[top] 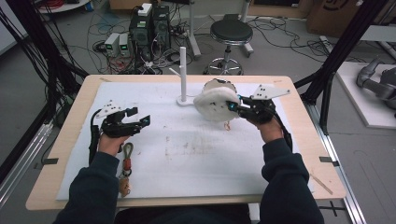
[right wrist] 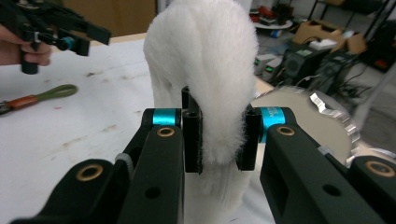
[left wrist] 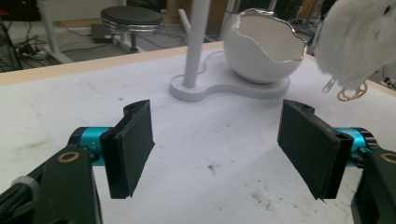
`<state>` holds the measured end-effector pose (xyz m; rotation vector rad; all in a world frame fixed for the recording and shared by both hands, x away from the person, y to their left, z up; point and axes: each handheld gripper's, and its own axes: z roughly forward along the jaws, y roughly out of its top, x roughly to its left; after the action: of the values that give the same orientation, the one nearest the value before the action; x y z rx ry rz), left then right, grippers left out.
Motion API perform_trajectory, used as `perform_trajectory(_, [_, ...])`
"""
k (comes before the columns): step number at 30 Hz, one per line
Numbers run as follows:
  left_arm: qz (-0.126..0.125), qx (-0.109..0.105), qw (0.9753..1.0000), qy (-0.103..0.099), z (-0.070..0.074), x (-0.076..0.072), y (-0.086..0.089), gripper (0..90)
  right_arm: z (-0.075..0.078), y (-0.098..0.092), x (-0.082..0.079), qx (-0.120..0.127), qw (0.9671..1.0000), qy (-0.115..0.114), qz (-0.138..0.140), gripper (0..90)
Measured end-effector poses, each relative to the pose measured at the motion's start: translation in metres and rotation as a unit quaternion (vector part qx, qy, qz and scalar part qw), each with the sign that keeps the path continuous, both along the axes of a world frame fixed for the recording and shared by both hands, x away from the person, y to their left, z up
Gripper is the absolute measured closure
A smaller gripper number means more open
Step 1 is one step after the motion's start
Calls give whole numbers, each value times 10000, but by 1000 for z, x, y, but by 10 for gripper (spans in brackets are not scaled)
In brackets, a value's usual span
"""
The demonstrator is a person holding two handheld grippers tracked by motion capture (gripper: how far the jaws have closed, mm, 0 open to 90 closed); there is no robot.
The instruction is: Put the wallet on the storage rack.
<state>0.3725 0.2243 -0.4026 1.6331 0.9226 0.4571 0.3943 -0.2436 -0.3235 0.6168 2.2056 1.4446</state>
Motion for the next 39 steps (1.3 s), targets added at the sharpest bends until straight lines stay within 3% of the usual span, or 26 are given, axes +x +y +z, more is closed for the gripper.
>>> perform_trajectory(3, [124,-3,9999,23,-2,0,7,267,17,2,8,-257,9995,-146,-96,777])
perform_trajectory(4, [147,-20,9999,31,-3,1,8,267,28,5,14,-444,9986,-242,-145,777])
perform_trajectory(5, [162,-32,9999,32,-3,1,9,267,28,5,14,-444,9986,-242,-145,777])
perform_trajectory(6, [171,-38,9998,46,-3,1,10,267,37,9,20,-660,9970,-343,-196,776])
perform_trajectory(14, [149,-83,9998,78,-5,2,10,266,58,18,45,-996,9936,-414,-346,775])
perform_trajectory(20, [153,-112,9998,89,-6,2,10,267,61,23,60,-1158,9905,-560,-483,775])
perform_trajectory(24, [147,-119,9998,103,-6,2,9,267,56,29,73,-1322,9866,-685,-662,774])
perform_trajectory(25, [132,-119,9998,111,-7,2,9,267,52,30,77,-1467,9838,-748,-711,773])
perform_trajectory(31, [147,-173,9996,135,-8,2,10,267,45,28,85,-1685,9796,-789,-755,773])
perform_trajectory(33, [162,-182,9996,138,-8,2,11,267,45,28,85,-1815,9759,-937,-773,773])
perform_trajectory(34, [162,-184,9996,140,-8,2,11,267,45,28,85,-1815,9759,-937,-773,773])
perform_trajectory(35, [159,-180,9996,134,-8,2,12,267,43,28,85,-1963,9729,-973,-745,772])
perform_trajectory(36, [149,-186,9996,134,-8,2,12,267,43,28,85,-1963,9729,-973,-745,772])
perform_trajectory(37, [154,-195,9996,129,-8,1,12,267,42,28,85,-2055,9711,-963,-732,772])
perform_trajectory(38, [152,-202,9996,129,-8,1,12,267,37,28,85,-2286,9673,-870,-667,771])
perform_trajectory(39, [161,-206,9996,133,-8,1,12,267,37,28,85,-2286,9673,-870,-667,771])
